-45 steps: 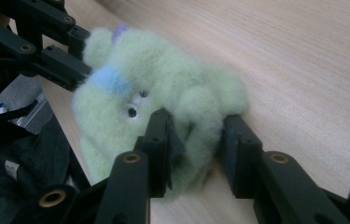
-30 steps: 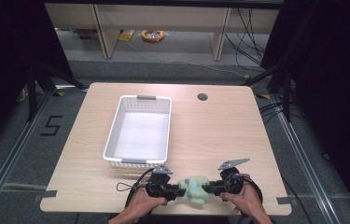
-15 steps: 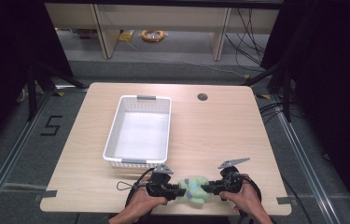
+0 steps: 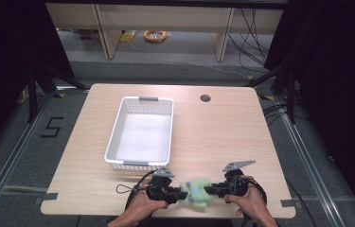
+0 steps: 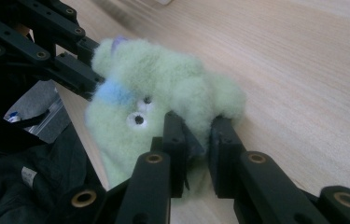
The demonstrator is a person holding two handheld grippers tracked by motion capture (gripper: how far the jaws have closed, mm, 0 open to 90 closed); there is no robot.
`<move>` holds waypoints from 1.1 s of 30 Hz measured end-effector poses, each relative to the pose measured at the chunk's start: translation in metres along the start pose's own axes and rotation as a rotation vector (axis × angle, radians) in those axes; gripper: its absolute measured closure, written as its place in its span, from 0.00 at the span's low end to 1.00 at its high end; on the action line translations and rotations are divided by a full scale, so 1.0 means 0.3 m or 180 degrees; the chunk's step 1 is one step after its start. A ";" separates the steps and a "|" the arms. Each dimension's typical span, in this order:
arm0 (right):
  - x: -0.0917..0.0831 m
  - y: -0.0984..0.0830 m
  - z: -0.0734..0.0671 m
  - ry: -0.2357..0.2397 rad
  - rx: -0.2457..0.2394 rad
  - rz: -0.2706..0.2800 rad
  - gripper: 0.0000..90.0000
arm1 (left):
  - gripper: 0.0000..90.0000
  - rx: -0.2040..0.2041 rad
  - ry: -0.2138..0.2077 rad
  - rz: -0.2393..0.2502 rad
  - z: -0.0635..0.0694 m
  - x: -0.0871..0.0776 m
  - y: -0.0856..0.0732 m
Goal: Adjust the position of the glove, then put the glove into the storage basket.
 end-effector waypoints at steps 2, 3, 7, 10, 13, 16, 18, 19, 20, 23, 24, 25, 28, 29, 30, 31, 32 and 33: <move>0.000 -0.001 -0.011 0.0034 0.0020 -0.0026 0.89 | 0.82 -0.0010 0.0037 0.0018 0.000 -0.001 0.001; 0.000 -0.001 -0.011 0.0034 0.0020 -0.0026 0.89 | 0.82 -0.0005 0.0003 0.0022 -0.001 -0.006 0.001; -0.010 0.007 -0.017 -0.0016 -0.0056 0.0023 0.89 | 0.82 0.0024 0.0002 0.0042 0.005 -0.021 0.008; -0.019 0.013 -0.042 0.0056 -0.0009 0.0047 0.89 | 0.82 0.0059 0.0008 0.0051 0.007 -0.035 0.014; -0.024 0.019 -0.048 0.0019 -0.0064 0.0043 0.89 | 0.82 0.0093 0.0021 0.0055 0.007 -0.043 0.015; -0.024 0.038 -0.062 -0.0044 -0.0179 0.0127 0.89 | 0.82 0.0082 0.0015 0.0099 0.006 -0.060 0.022; -0.027 0.039 -0.065 -0.0041 -0.0194 0.0112 0.89 | 0.82 0.0077 0.0021 0.0118 0.004 -0.069 0.021; -0.028 0.043 -0.072 -0.0026 -0.0210 0.0111 0.89 | 0.82 0.0090 0.0017 0.0114 0.003 -0.072 0.020; -0.028 0.046 -0.076 -0.0016 -0.0217 0.0114 0.89 | 0.82 0.0072 0.0079 0.0106 0.003 -0.075 0.019; -0.020 0.051 -0.092 -0.0015 -0.0227 0.0094 0.89 | 0.82 0.0101 0.0042 0.0120 -0.002 -0.083 0.019; -0.019 0.052 -0.094 -0.0003 -0.0223 0.0090 0.89 | 0.82 0.0095 0.0075 0.0129 -0.004 -0.083 0.021; -0.019 0.052 -0.094 -0.0003 -0.0223 0.0090 0.89 | 0.82 0.0095 0.0075 0.0129 -0.004 -0.083 0.021; -0.022 0.061 -0.099 0.0004 -0.0240 0.0106 0.89 | 0.82 0.0089 0.0063 0.0135 -0.009 -0.092 0.027; -0.022 0.061 -0.099 0.0004 -0.0240 0.0106 0.89 | 0.82 0.0089 0.0063 0.0135 -0.009 -0.092 0.027; -0.022 0.064 -0.102 0.0008 -0.0257 0.0111 0.89 | 0.82 0.0095 0.0057 0.0130 -0.009 -0.094 0.027; -0.023 0.068 -0.098 -0.0018 -0.0294 0.0125 0.89 | 0.82 0.0104 0.0045 0.0132 -0.010 -0.095 0.027; -0.023 0.068 -0.098 -0.0018 -0.0294 0.0125 0.89 | 0.82 0.0098 0.0033 0.0127 -0.011 -0.094 0.027; -0.022 0.069 -0.098 -0.0040 -0.0303 0.0119 0.89 | 0.82 0.0094 0.0038 0.0128 -0.011 -0.094 0.028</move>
Point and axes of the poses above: each handheld gripper's, and its own axes: x roughly forward along the jaws, y roughly out of its top, z roughly to its right, the point moved 7 cm from there along x, roughly forward along the jaws, and after that the axes turned 15 degrees about x, right-handed, at the moved point
